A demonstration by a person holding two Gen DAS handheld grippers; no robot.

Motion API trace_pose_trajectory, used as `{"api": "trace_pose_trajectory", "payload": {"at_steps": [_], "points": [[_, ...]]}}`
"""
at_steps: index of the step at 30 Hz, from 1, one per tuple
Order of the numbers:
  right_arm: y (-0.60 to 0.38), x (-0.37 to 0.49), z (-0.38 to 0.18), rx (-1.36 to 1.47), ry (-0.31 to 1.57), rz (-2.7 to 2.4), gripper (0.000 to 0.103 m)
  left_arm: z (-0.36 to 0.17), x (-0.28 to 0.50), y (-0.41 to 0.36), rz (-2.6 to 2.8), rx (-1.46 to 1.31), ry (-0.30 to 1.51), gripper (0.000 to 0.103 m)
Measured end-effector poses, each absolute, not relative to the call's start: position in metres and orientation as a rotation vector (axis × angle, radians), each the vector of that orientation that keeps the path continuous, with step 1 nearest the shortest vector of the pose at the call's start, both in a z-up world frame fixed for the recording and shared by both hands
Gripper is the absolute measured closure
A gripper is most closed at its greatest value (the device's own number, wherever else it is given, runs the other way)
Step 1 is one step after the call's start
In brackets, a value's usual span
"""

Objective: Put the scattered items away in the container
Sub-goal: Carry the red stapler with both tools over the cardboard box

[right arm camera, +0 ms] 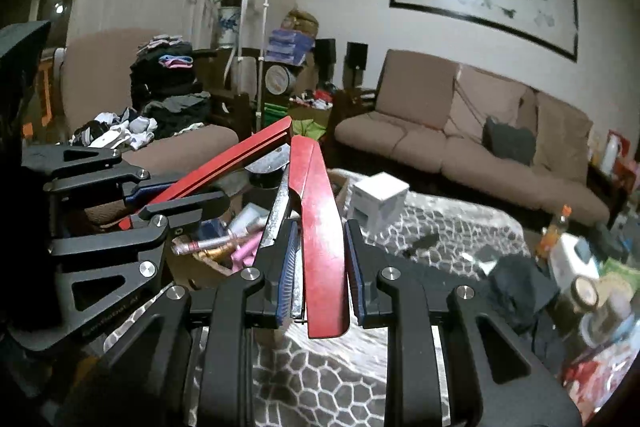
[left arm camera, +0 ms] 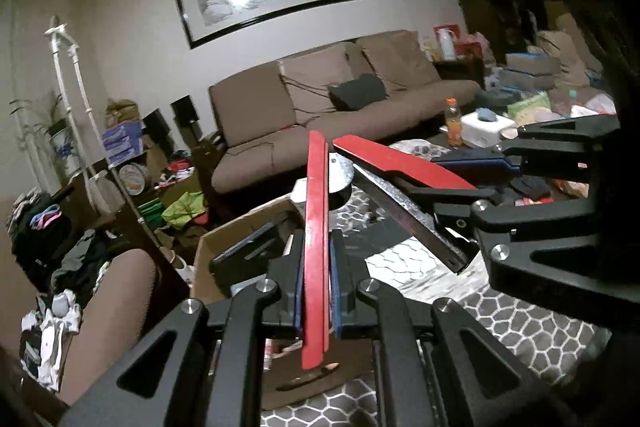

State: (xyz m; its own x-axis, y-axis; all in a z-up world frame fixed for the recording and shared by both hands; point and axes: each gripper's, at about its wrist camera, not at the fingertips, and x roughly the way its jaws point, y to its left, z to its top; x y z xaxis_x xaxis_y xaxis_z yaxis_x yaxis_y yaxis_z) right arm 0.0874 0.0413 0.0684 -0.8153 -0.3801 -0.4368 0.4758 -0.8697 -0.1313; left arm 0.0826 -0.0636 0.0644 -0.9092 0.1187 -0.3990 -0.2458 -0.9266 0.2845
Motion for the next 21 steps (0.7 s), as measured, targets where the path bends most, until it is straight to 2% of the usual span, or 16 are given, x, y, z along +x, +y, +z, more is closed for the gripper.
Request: {"api": "trace_pose_trajectory", "payload": {"at_steps": [6, 12, 21], "points": [[0.003, 0.064, 0.071, 0.565, 0.365, -2.571, 0.081, 0.064, 0.062, -0.092, 2.904, -0.634, 0.422, 0.093], [-0.041, 0.016, 0.061, 0.656, 0.448, -2.508, 0.081, 0.049, 0.016, -0.139, 2.875, -0.765, 0.244, 0.093], [-0.072, -0.071, 0.007, 0.959, 0.317, -2.348, 0.081, -0.001, -0.056, -0.178, 2.808, -1.084, 0.146, 0.093]]}}
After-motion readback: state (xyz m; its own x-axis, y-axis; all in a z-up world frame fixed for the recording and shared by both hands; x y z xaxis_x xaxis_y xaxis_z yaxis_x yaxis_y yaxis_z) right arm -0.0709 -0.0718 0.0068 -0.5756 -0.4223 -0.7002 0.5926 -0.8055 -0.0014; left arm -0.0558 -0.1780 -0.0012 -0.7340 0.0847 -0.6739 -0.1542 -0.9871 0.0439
